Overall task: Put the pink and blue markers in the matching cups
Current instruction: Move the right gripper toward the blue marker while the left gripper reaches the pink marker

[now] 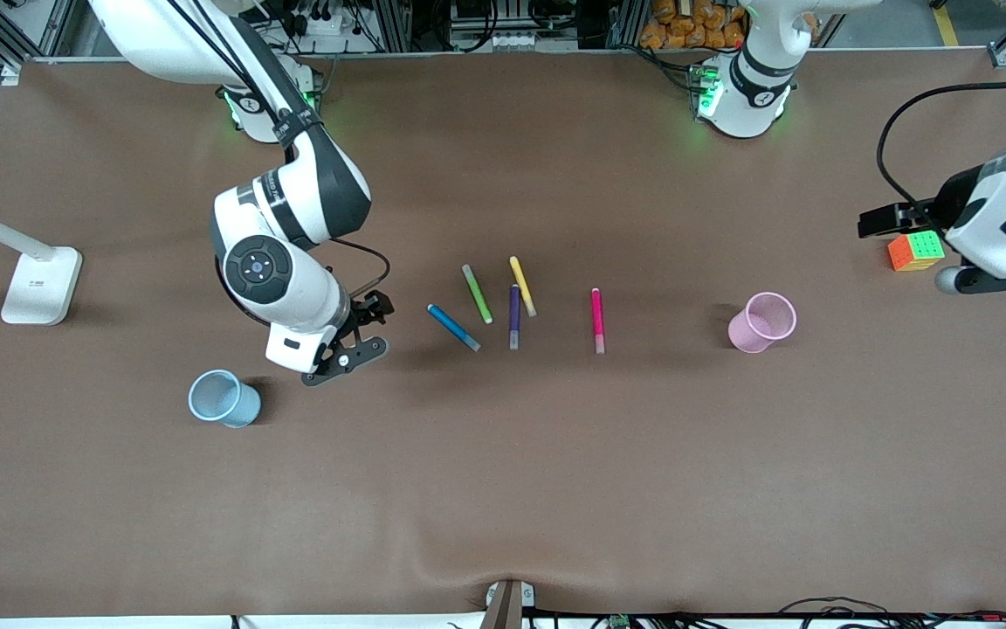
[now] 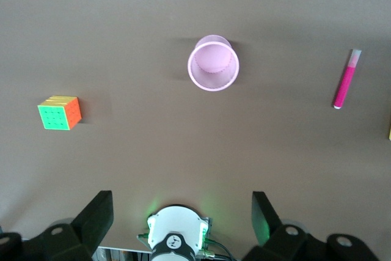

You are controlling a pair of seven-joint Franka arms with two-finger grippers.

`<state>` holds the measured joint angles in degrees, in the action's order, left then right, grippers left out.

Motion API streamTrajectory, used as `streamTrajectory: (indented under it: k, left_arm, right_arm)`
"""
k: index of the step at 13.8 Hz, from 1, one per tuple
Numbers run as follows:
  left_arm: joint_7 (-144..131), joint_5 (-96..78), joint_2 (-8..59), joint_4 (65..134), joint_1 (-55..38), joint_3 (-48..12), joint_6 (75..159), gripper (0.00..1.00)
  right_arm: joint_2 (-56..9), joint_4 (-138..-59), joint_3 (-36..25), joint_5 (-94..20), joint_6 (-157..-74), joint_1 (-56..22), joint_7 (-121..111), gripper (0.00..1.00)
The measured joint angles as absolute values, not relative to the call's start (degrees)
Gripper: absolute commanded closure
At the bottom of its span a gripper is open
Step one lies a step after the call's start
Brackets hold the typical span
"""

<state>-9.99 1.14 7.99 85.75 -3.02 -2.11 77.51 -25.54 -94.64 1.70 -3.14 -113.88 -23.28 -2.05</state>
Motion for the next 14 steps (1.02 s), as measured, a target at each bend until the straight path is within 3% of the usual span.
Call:
streamTrajectory:
  k: [14]
  left_arm:
    - [-27.39, -0.97, 20.96, 78.49, -16.81, -2.78, 77.54, 0.00]
  right_arm:
    - [-27.40, -95.19, 1.80, -3.16, -116.51, -25.39, -2.05, 0.00]
